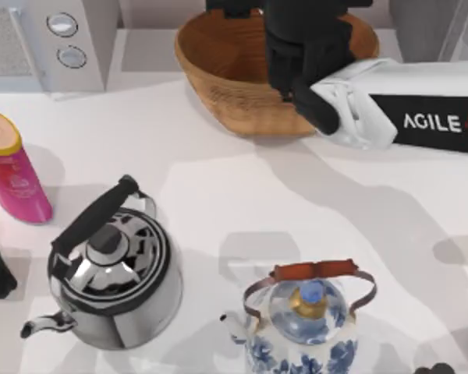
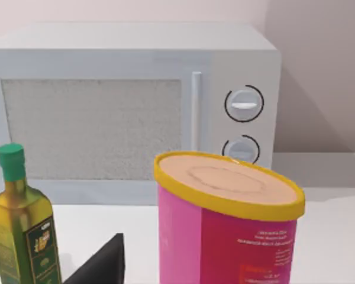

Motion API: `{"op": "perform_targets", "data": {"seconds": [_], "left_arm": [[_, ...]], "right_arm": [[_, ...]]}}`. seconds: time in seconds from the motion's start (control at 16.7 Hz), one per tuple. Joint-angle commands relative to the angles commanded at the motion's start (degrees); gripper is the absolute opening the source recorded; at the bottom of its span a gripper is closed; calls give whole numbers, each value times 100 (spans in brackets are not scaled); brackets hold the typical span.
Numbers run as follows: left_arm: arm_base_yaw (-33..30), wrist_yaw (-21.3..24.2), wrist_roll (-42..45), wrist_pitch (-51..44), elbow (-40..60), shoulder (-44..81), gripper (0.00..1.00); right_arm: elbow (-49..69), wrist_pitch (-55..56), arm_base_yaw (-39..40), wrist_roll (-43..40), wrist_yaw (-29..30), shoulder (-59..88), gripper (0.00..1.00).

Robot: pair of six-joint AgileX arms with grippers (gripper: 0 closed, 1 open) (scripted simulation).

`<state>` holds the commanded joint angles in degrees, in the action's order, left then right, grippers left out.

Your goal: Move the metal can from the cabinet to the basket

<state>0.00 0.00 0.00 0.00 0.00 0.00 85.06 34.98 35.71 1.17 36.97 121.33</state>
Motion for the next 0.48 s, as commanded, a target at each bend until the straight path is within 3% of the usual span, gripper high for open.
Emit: {"op": "perform_targets", "data": {"seconds": [0.42, 0.48], "left_arm": [[0, 0, 0, 0, 0, 0, 100], [0, 0, 0, 0, 0, 0, 100]], "right_arm": [[359, -5, -96, -12, -92, 299, 0], [359, -5, -96, -12, -92, 299, 8]]}}
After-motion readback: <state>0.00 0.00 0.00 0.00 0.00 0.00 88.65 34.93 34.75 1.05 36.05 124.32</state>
